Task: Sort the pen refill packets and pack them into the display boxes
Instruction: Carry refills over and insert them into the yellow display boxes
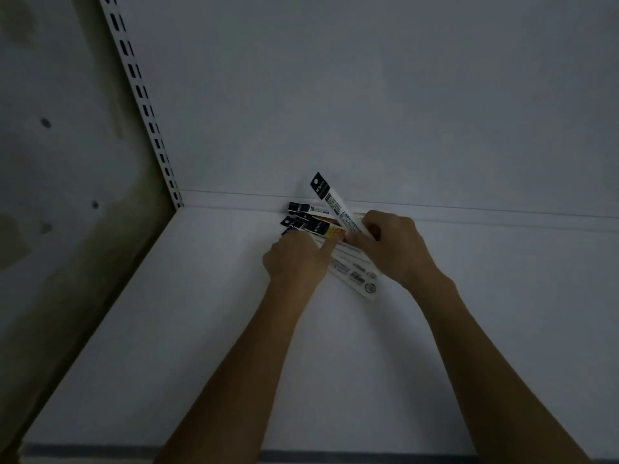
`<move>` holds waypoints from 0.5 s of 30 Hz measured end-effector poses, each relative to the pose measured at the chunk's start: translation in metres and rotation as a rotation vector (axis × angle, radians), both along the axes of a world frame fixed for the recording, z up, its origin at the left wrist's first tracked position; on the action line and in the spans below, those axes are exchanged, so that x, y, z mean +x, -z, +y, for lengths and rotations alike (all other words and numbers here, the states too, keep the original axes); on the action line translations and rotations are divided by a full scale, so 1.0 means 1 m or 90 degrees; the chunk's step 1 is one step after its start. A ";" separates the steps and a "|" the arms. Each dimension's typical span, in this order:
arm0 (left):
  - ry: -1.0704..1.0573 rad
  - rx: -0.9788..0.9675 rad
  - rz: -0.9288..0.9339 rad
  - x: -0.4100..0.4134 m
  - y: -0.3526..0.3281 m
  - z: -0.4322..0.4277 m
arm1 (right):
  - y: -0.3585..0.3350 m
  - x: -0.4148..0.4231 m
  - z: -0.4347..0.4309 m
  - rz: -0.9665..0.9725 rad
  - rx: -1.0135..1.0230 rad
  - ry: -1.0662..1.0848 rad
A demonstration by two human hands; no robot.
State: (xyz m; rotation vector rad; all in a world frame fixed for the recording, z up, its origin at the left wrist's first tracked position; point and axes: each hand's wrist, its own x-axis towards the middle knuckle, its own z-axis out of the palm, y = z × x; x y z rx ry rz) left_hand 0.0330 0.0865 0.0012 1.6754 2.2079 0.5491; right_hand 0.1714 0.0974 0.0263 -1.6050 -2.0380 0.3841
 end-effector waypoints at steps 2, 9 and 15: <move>-0.004 -0.029 0.039 0.011 0.000 0.012 | 0.000 0.008 -0.002 -0.003 0.014 0.012; 0.051 -0.073 0.053 0.008 -0.002 0.011 | 0.004 0.023 -0.004 0.025 0.036 0.031; 0.084 -0.038 0.003 -0.010 -0.002 -0.014 | 0.004 0.014 -0.010 0.021 0.033 0.013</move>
